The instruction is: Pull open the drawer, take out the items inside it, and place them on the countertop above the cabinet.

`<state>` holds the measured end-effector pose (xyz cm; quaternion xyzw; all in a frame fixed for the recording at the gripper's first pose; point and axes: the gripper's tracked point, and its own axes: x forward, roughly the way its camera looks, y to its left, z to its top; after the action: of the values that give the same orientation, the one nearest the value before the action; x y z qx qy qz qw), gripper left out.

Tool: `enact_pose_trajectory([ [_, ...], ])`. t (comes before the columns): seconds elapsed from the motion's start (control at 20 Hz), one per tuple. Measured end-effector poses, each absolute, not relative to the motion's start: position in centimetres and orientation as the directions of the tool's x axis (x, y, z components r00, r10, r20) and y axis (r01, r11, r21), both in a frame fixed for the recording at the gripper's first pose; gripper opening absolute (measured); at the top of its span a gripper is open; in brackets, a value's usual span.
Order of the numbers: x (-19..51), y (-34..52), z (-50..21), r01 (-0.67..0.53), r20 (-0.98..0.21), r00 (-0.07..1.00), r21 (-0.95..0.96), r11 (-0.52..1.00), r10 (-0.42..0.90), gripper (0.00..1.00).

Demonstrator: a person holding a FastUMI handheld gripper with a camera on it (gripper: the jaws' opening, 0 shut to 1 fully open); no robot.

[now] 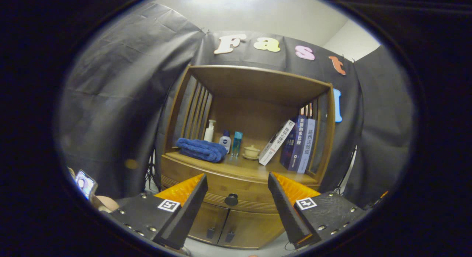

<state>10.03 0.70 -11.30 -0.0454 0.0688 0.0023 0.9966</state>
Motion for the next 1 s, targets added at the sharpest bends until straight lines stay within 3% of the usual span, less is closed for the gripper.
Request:
enact_pose_trajectory([
  [0.45, 18.3, 0.1, -19.5, 0.024, -0.235, 0.971, -0.043, 0.999, -0.033, 0.99],
  [0.75, 19.5, 0.5, -25.7, 0.019, -0.380, 0.925, -0.007, 1.000, -0.020, 0.98],
  [1.0, 20.3, 0.5, -27.4, 0.040, -0.418, 0.908, 0.015, 0.999, -0.030, 0.54],
])
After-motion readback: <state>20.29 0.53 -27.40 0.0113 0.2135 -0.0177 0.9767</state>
